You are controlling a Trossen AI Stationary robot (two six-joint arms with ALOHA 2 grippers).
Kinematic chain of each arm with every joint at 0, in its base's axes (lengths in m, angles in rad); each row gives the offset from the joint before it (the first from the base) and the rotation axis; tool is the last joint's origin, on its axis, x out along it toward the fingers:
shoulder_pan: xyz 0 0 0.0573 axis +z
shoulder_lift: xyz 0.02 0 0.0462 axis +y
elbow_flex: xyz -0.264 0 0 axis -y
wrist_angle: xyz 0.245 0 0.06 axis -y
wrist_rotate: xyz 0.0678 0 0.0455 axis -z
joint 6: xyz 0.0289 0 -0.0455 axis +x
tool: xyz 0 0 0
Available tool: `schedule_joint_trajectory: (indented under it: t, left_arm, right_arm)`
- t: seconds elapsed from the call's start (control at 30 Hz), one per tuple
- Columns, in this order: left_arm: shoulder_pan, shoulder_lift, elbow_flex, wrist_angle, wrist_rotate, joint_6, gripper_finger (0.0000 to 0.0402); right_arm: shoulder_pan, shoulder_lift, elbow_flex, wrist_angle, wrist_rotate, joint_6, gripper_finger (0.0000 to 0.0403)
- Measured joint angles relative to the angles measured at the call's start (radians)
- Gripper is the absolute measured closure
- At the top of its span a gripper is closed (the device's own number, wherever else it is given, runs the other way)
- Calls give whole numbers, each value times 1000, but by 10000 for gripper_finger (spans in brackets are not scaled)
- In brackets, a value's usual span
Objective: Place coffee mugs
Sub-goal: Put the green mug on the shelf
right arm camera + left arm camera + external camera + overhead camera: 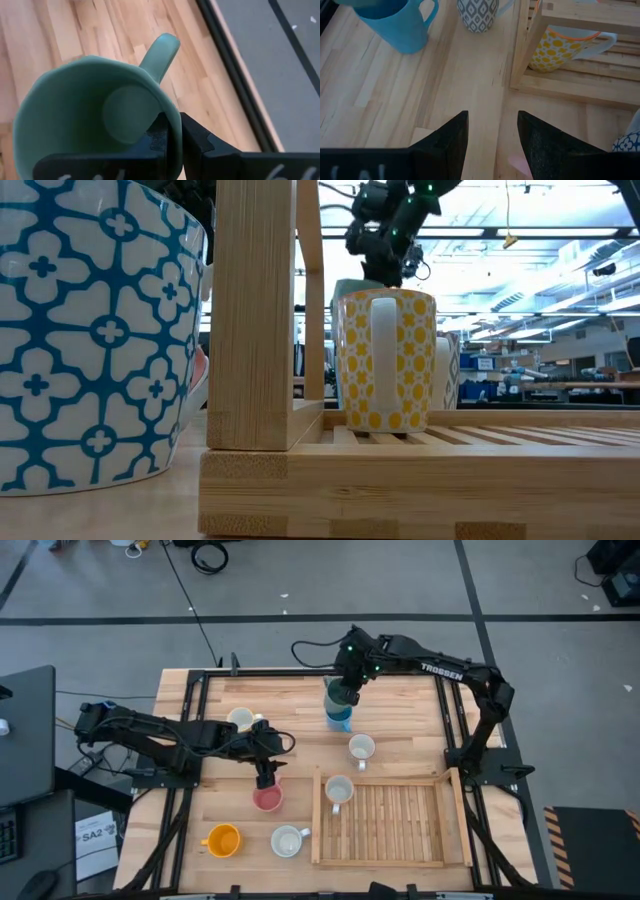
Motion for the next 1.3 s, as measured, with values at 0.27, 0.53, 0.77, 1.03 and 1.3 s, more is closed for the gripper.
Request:
schedule_joint_trajectory:
  t: [0.27, 0.53, 0.77, 1.03, 1.3]
  left_arm:
    - [0, 0, 0, 0, 0, 0, 225]
    - [0, 0, 0, 0, 0, 0, 225]
    - [0, 0, 0, 0, 0, 0, 225]
    - [0, 0, 0, 0, 0, 0, 225]
    - [0, 0, 0, 0, 0, 0, 225]
  right_arm:
    - [21, 0, 209, -161, 0, 10, 371]
    - [89, 0, 377, -362, -2, 125, 371]
    - [204, -1, 443, -543, -2, 289, 371]
    - [395, -2, 445, -608, 28, 448, 372]
    - [610, -3, 437, -675, 122, 668, 372]
